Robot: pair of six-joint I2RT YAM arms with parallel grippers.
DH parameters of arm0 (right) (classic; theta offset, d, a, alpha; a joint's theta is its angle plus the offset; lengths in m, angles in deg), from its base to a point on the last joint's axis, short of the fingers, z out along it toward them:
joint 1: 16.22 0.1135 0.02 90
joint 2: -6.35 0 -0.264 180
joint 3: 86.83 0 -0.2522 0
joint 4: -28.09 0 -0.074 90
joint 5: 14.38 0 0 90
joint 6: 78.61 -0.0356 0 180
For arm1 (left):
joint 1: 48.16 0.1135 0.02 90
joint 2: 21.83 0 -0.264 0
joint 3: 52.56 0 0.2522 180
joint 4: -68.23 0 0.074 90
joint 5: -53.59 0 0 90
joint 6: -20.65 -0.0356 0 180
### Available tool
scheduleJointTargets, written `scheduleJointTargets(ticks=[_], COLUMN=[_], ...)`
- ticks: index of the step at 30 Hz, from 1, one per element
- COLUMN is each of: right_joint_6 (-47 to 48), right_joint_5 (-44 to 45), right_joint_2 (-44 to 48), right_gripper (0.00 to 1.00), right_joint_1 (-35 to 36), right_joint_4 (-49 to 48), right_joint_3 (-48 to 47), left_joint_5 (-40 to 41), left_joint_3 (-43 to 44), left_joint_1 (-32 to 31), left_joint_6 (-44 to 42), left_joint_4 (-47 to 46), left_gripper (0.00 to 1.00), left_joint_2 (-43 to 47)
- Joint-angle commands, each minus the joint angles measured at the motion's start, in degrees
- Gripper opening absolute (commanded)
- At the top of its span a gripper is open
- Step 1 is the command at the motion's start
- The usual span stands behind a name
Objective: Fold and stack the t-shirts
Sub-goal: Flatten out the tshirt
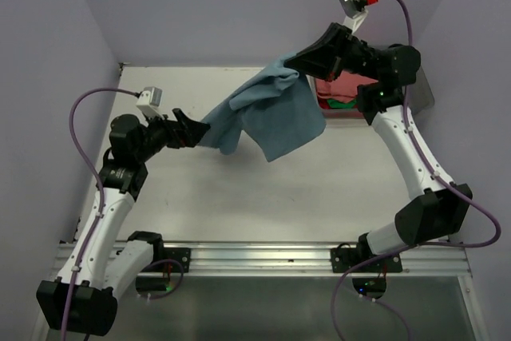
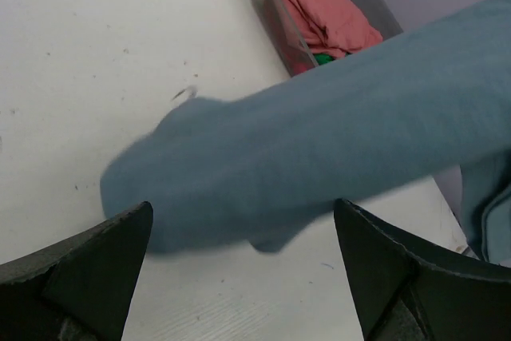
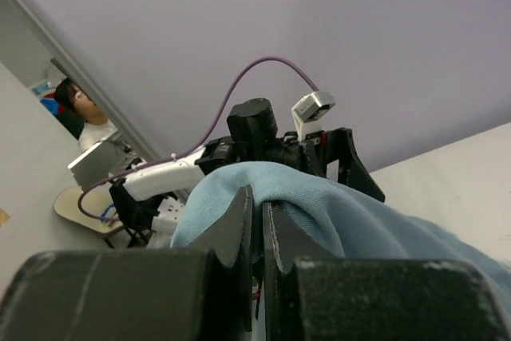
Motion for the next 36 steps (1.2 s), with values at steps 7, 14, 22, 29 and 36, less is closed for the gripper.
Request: scheduleJointTargets(ticks=[7,14,22,29,36], right_joint_6=[15.00,17.21,32.58,28.82,19.06], right_joint_5=[7.31,7.40,16.53,16.01,13.03], right_joint_2=[-1.49,-2.64,-3.51,-9.05,-14.41], right_gripper=[0.00,0.00,0.00,0.00,0.00], right_joint_1=[0.94,2.35,4.19,5.86,7.27], right_joint_4=[23.18,27.41,47.54,44.39,33.14], right_joint_3=[0.44,0.61,-4.13,-8.09,-13.10], left_joint_5=[0.42,0.34,-1.86,-1.26,12.70], left_joint_3=[-2.45,-4.12,-9.56,-11.33,-6.50], left_joint_1=[-0.22,-0.22,-0.57,-4.61,-16.62], left_joint_6=[1.52,3.19,5.13,2.58,-3.99], left_joint_4=[-3.81,-5.56,-12.33,-17.87,-18.05], left_gripper=[1.00,1.00,1.00,1.00,1.00], left_joint_2=[1.68,0.98,-0.87,-7.01,-14.66])
